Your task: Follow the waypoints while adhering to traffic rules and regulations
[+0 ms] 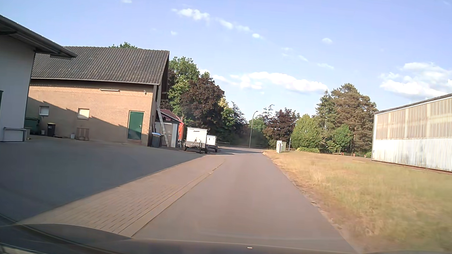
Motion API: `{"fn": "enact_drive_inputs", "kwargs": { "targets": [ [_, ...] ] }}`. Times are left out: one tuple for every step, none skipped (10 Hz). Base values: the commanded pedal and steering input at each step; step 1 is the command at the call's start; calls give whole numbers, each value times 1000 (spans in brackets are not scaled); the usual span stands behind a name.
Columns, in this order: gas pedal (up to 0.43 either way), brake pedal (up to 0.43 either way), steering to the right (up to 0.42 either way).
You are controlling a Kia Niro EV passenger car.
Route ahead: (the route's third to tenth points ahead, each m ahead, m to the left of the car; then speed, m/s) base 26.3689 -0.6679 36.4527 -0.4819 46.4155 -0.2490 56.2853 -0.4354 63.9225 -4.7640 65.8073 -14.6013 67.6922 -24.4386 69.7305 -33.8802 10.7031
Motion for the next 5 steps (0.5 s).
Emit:
{"fn": "enact_drive_inputs", "kwargs": {
  "targets": [
    [0,6,1],
    [0,6,1],
    [0,6,1],
    [0,6,1],
    [0,6,1]
  ]
}}
